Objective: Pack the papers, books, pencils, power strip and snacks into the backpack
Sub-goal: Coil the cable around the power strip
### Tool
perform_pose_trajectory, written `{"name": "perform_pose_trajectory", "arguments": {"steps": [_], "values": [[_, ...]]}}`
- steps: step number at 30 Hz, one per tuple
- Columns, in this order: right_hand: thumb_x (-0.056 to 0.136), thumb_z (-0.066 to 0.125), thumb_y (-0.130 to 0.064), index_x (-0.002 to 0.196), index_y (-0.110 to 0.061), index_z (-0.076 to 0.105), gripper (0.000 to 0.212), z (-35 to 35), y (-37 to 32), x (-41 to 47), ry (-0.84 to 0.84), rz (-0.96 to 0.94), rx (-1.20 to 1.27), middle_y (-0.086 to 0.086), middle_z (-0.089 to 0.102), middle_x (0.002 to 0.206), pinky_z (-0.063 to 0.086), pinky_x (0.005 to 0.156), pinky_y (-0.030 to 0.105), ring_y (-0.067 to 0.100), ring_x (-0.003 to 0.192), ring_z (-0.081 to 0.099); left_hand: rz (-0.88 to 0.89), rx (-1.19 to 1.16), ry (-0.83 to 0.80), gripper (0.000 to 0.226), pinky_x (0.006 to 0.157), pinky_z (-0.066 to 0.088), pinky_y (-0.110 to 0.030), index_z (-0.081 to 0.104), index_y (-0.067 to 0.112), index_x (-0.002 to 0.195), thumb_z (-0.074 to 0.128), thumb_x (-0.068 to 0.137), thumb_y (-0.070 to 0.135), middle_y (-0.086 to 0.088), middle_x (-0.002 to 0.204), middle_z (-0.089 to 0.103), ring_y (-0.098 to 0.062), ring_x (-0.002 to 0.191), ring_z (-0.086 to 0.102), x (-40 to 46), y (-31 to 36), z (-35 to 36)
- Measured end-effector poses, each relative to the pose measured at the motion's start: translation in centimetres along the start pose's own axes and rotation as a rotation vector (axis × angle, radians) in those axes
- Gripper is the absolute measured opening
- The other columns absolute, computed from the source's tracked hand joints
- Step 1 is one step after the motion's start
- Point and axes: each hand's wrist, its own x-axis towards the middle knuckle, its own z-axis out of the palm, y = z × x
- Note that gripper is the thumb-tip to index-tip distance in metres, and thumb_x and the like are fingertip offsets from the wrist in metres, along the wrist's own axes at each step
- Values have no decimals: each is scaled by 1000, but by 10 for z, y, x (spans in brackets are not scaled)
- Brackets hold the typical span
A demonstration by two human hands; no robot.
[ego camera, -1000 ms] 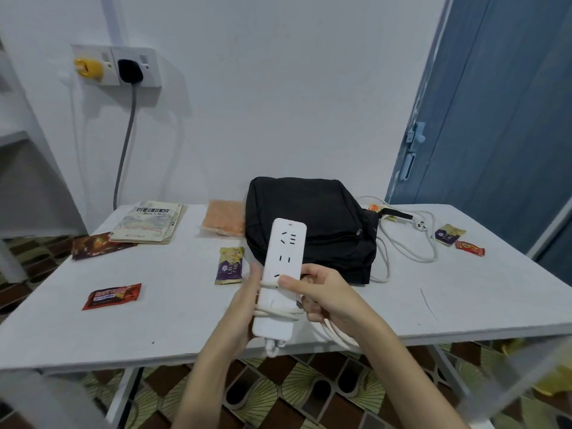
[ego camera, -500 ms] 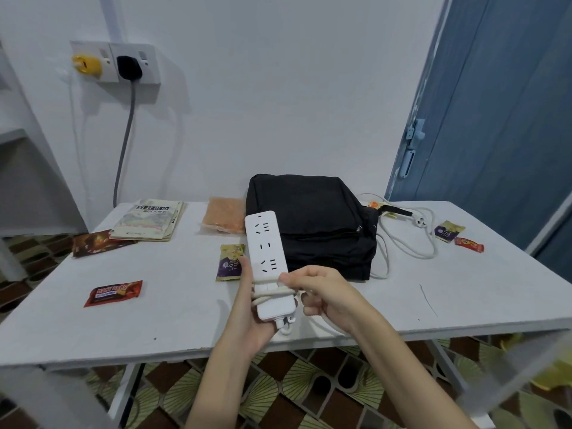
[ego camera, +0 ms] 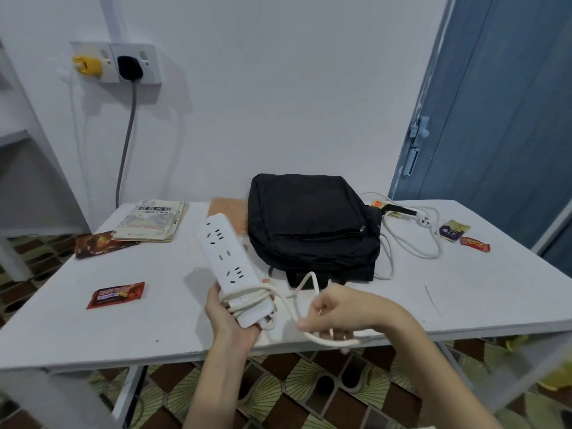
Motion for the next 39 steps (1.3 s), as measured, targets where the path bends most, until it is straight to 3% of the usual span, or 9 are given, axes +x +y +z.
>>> {"name": "perform_pose_trajectory", "arguments": {"steps": [4, 6, 10, 14, 23, 28, 33, 37, 39], "values": [[91, 59, -35, 59, -11, 47, 41, -23, 15, -15, 30, -161, 137, 7, 32, 54, 30, 47, 22, 14, 46, 30, -14, -11, -55, 56, 70, 49, -38, 68, 5, 90, 42, 88, 54, -26, 103, 61, -35, 70, 67, 8, 19, -11], [86, 63, -40, 65, -13, 63, 34, -31, 16, -19, 19, -221, 140, 14, 45, 60, 32, 53, 23, 15, 54, 34, -42, -5, -54, 63, 66, 52, -37, 63, 5, 100, 45, 83, 63, -24, 99, 61, -33, 71, 62, 9, 21, -13], [85, 67, -17, 82, -12, 72, 8, -43, 21, -21, 142, -304, 183, -10, 66, 70, 37, 58, 13, -1, 62, 52, -68, -10, -93, 68, 78, 52, -54, 62, 8, 106, 54, 74, 67, -20, 92, 64, -34, 79, 64, 6, 19, -9], [89, 60, -12, 83, -7, 70, 13, -51, 36, -16, 265, -248, 249, -10, 58, 57, 31, 52, 17, 1, 51, 42, -117, -7, -158, 73, 54, 53, -30, 58, 5, 103, 56, 69, 70, -17, 76, 61, -25, 57, 59, 4, 16, -5], [78, 72, -28, 78, -6, 75, 22, -59, 57, -10, 342, -53, 295, -8, 42, 46, 21, 48, 21, 9, 45, 28, -167, 145, -382, 97, 44, 44, -26, 67, -2, 93, 36, 65, 86, -18, 70, 58, -24, 43, 48, 9, 19, -12], [78, 74, -30, 74, -3, 75, 27, -52, 57, 15, 365, 92, 189, -10, 48, 43, 22, 41, 18, 5, 36, 31, -410, 376, -616, 81, 47, 50, -31, 67, -4, 90, 80, 46, 63, -21, 70, 62, -30, 48, 58, 0, 22, -9], [67, 76, -16, 40, -11, 57, 33, -36, 35, 49, 335, 60, 47, -12, 46, 39, 26, 41, 18, 6, 40, 33, -459, 818, -661, 70, 61, 53, -27, 75, 9, 87, 77, 47, 66, -11, 84, 71, -22, 68, 68, -5, 25, -13], [71, 80, -21, 67, -1, 71, 22, -39, -1, 54, 217, -91, 38, -12, 54, 44, 33, 44, 22, 6, 44, 39, -459, 1183, -643, 76, 87, 44, -31, 75, 16, 95, 74, 47, 75, -11, 104, 70, -27, 96, 64, -8, 15, -14], [72, 80, -23, 74, -1, 74, 23, -40, -23, 52, 205, -147, -64, -13, 60, 47, 37, 44, 21, 5, 44, 44, -435, 1262, -629, 75, 87, 43, -36, 70, 14, 101, 65, 58, 75, -12, 104, 69, -30, 96, 62, -6, 11, -12]]}}
